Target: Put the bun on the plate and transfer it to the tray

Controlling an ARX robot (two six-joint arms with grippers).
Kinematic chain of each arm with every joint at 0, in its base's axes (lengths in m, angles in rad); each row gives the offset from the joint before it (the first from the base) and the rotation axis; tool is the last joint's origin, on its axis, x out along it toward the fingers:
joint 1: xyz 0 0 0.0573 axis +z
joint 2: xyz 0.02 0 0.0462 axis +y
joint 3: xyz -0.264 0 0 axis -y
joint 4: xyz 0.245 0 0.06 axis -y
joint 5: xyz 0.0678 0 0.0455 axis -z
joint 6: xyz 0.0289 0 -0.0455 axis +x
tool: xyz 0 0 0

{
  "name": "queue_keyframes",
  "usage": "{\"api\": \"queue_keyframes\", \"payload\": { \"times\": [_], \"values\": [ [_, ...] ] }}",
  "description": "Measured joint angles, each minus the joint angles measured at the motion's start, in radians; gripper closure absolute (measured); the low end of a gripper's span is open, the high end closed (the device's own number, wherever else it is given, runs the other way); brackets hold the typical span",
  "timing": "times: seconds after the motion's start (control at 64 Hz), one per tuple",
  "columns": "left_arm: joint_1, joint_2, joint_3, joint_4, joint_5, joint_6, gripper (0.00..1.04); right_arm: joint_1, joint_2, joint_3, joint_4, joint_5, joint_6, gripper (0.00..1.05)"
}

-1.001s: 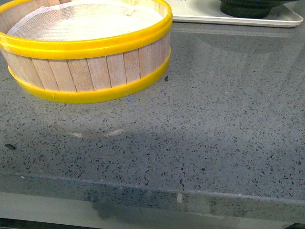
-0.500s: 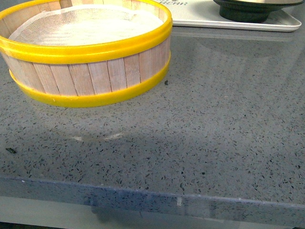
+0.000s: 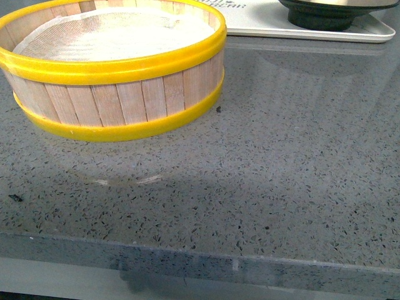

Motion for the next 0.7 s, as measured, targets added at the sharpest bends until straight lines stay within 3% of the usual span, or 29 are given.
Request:
{"api": "queue_keyframes", "payload": {
  "times": [0.704],
  "values": [
    [0.000, 0.000, 0.000, 0.000, 0.000, 0.000, 0.07, 0.000, -0.087, -0.095, 0.019, 0.000, 0.000, 1.03]
  ]
}}
